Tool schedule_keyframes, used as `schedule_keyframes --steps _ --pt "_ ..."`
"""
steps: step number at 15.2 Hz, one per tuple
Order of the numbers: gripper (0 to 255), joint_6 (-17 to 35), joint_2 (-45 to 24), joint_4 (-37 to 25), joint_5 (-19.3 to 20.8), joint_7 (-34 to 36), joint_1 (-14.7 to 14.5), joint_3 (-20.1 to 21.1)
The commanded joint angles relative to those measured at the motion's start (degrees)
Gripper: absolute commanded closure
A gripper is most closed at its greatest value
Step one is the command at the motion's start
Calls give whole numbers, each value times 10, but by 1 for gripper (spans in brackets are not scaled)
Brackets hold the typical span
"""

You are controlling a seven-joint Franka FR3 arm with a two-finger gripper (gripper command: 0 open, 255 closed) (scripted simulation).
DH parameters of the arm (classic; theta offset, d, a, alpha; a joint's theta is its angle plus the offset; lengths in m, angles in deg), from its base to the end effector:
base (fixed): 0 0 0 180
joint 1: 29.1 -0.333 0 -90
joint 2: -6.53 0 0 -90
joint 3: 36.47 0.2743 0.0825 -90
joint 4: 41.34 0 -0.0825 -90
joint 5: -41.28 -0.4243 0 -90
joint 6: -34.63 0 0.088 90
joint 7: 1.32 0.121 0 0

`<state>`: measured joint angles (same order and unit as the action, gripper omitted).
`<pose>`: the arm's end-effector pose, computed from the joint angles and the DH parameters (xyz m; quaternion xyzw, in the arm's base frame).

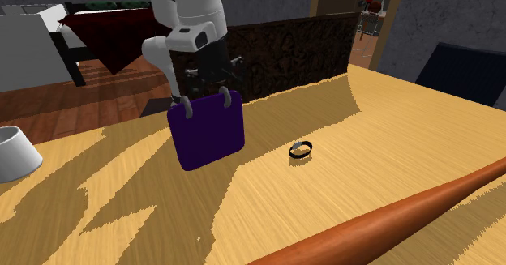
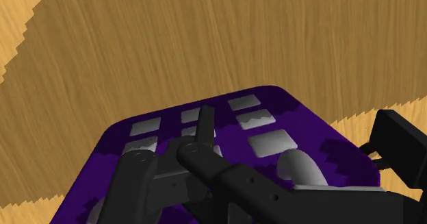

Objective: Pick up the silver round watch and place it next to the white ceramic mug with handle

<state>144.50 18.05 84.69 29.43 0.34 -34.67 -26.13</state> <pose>0.5004 0.1607 0.3889 -0.9927 -0.0821 0.0524 0.0706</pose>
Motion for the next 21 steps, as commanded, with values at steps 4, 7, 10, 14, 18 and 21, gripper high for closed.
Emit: schedule_keyframes --steps 4,7,10,14,18,21 --pt "0 28 -102 -72 1 13 -19 24" --pt "0 37 -166 -123 8 21 -31 36" --pt "0 42 -229 -180 17 31 -45 46" --pt "0 38 -316 -267 33 43 -68 56" --pt "0 57 -343 -276 37 45 -77 58" --pt "0 77 -351 -263 37 46 -80 58"
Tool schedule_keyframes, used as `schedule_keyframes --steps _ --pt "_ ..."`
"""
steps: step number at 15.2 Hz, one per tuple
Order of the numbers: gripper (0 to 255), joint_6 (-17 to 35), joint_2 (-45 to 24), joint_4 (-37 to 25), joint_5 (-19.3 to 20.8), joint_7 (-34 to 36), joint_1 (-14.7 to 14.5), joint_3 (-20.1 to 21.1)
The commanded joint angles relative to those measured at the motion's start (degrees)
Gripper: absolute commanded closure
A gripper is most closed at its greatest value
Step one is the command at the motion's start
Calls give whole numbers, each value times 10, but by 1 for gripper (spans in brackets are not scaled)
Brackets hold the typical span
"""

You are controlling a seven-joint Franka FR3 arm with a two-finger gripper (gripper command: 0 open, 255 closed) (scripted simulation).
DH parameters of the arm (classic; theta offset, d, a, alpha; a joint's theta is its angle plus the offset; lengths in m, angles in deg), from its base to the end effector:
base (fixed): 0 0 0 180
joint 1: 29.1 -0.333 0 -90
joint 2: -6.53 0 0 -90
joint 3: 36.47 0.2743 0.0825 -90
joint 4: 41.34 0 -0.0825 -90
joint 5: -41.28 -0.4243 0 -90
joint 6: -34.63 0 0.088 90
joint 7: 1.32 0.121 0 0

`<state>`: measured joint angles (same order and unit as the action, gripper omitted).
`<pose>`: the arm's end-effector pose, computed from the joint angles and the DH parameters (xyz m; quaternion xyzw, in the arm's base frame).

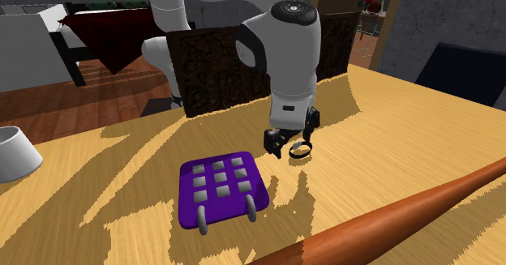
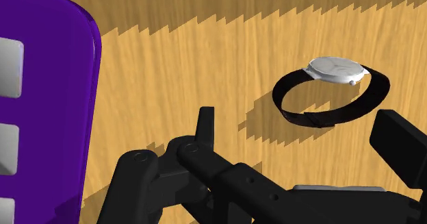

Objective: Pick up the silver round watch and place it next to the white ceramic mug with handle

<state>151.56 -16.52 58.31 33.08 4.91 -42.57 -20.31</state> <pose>0.5743 0.3288 0.2755 -0.9794 -0.1586 0.0776 0.0979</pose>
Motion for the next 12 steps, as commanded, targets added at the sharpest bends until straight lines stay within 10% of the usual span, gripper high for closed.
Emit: schedule_keyframes --steps 1,10,11,12 --pt "0 13 -8 5 1 0 -2 0" --pt "0 17 -9 7 1 0 -3 0" --pt "255 17 -9 7 1 0 -3 0" --pt "255 17 -9 7 1 0 -3 0"
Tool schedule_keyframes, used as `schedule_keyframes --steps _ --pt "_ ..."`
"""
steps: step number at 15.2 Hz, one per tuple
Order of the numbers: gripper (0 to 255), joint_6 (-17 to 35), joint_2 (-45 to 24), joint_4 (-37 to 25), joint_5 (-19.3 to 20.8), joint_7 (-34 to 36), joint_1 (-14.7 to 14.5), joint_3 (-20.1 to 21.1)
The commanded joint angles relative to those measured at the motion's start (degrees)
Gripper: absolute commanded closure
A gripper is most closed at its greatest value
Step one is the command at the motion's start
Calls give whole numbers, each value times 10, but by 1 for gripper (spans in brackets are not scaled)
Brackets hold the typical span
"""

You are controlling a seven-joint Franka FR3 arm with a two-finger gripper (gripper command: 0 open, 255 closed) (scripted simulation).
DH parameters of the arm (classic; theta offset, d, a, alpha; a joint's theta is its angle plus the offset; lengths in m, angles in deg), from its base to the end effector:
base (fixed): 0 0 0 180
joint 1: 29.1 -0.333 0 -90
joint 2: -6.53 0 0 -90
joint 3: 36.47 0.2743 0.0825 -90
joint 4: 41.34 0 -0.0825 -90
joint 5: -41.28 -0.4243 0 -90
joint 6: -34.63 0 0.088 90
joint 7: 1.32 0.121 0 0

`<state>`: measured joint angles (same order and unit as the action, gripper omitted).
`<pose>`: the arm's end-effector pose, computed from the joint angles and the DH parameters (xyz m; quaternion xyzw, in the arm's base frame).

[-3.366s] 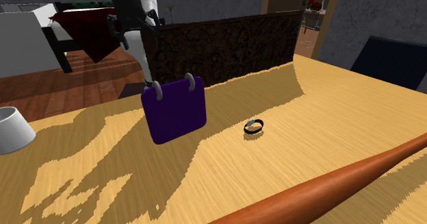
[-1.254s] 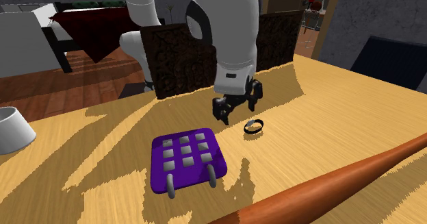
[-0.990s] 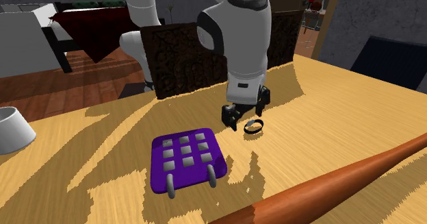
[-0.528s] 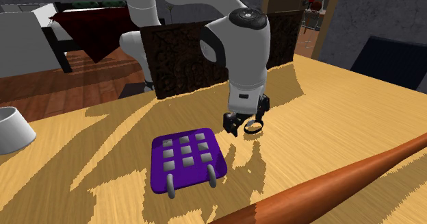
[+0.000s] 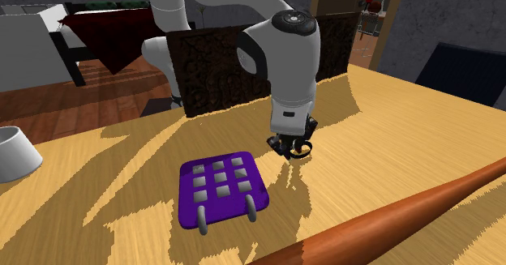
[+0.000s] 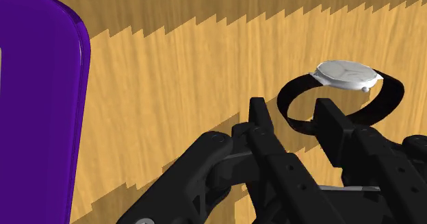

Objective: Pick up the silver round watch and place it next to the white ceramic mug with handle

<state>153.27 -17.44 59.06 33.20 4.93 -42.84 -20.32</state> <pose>0.5720 0.3310 0.2613 -0.9794 -0.1586 0.0774 0.0980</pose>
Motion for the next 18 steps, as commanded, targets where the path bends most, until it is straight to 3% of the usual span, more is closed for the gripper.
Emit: schedule_keyframes --steps 1,8,18 --pt "255 0 0 0 0 0 0 0" --pt "255 0 0 0 0 0 0 0" --pt "255 -64 31 -34 -4 9 3 3"
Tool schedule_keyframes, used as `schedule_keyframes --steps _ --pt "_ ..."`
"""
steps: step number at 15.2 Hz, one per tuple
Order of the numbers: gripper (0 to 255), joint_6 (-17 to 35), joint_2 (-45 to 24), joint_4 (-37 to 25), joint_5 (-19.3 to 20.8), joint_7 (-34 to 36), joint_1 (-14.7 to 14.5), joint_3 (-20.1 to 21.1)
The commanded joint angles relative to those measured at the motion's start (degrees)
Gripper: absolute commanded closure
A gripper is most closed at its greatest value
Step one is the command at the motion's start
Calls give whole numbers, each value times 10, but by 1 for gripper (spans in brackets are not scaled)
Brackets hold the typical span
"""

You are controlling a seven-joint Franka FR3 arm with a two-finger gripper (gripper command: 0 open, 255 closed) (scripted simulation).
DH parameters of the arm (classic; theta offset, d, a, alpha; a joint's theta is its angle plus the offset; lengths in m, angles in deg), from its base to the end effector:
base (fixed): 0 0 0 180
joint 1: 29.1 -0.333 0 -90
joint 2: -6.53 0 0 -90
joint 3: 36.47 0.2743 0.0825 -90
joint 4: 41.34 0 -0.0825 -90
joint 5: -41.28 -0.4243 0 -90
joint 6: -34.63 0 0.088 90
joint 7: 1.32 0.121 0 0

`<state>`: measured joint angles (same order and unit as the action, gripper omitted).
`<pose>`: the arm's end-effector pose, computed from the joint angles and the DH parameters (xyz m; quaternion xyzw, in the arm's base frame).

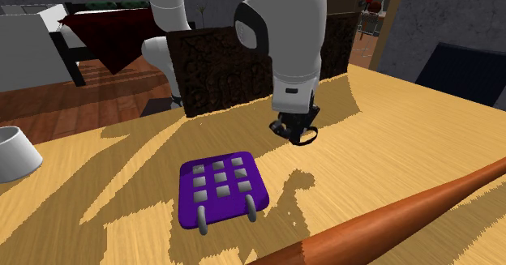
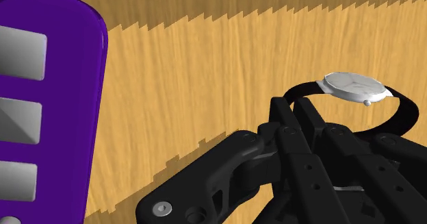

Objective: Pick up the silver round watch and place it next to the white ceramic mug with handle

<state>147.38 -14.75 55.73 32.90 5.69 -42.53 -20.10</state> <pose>0.5771 0.3319 0.3119 -0.9794 -0.1586 0.0772 0.0981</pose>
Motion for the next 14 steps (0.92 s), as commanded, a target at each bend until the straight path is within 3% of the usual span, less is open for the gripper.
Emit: schedule_keyframes --steps 1,14 --pt "255 -12 7 -5 -1 2 0 1" --pt "255 -101 30 -74 -3 16 2 3"
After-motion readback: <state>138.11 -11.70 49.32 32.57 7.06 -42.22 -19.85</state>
